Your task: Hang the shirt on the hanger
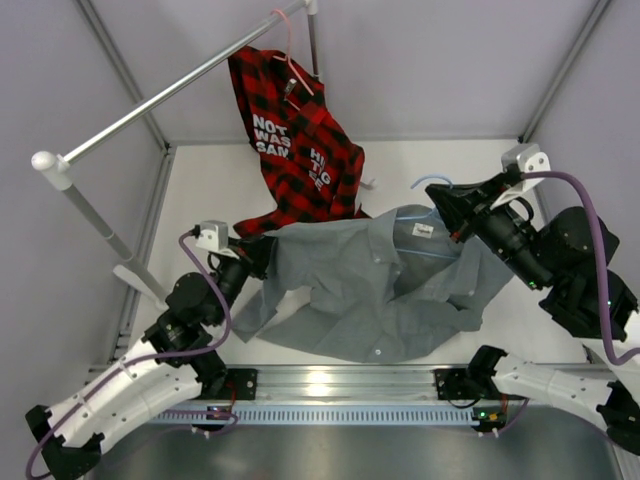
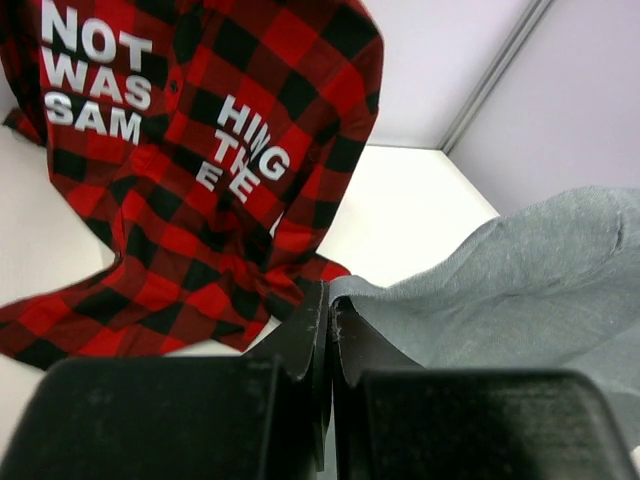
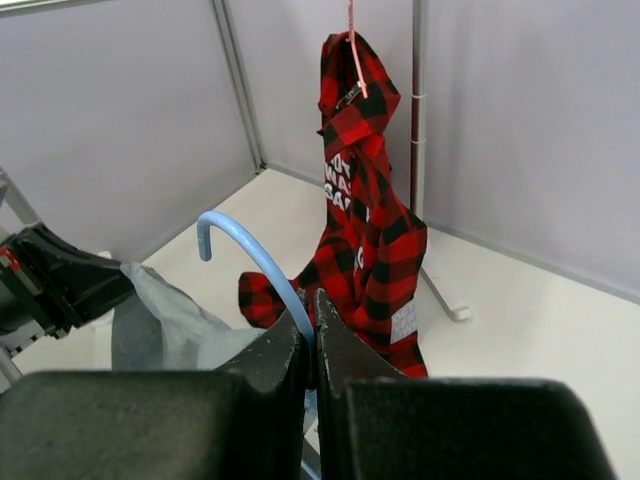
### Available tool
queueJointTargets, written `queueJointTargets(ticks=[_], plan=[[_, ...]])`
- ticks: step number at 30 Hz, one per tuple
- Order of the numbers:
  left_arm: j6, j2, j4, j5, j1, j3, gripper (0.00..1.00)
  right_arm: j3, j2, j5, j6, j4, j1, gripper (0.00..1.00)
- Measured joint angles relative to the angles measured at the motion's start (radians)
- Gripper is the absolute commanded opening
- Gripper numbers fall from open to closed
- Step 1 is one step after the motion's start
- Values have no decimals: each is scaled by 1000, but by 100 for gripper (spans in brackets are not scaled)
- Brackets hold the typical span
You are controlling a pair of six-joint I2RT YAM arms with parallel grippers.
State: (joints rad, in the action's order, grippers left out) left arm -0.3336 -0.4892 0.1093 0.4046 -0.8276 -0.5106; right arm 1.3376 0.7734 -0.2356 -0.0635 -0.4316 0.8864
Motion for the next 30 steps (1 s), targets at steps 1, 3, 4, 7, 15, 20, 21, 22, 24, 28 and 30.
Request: queueJointTargets(ticks=[1,3,4,7,15,20,21,22,24,28,30], plan=[[10,-12,-10,-3,0,-23,0,8,13,3,0,2,0,0],[27,-28,-24,-3,0,-71,0,21,29,9,-1,5,0,0],[35,-35,-30,0,0,-93,0,26,35,13,-2,5,0,0],[48,-39,-55,23,0,-138,4,26,41,16,-7,9,0,0],[30,-39,-211,113,1,-195,98,26,38,13,-6,10,0,0],[94,-70,-290,-77,2,-367,98,25,38,7,1,9,0,0],[115,-94,-292,-154,2,-422,98,24,38,7,2,9,0,0],[143,-133,-305,-249,2,-496,98,24,38,8,5,9,0,0],[195,-249,-324,-441,3,-645,98,24,38,17,12,8,0,0],[306,-501,-344,-780,1,-841,98,24,38,85,29,2,0,0],[366,-600,-374,-910,1,-859,98,24,37,122,33,-3,0,0]])
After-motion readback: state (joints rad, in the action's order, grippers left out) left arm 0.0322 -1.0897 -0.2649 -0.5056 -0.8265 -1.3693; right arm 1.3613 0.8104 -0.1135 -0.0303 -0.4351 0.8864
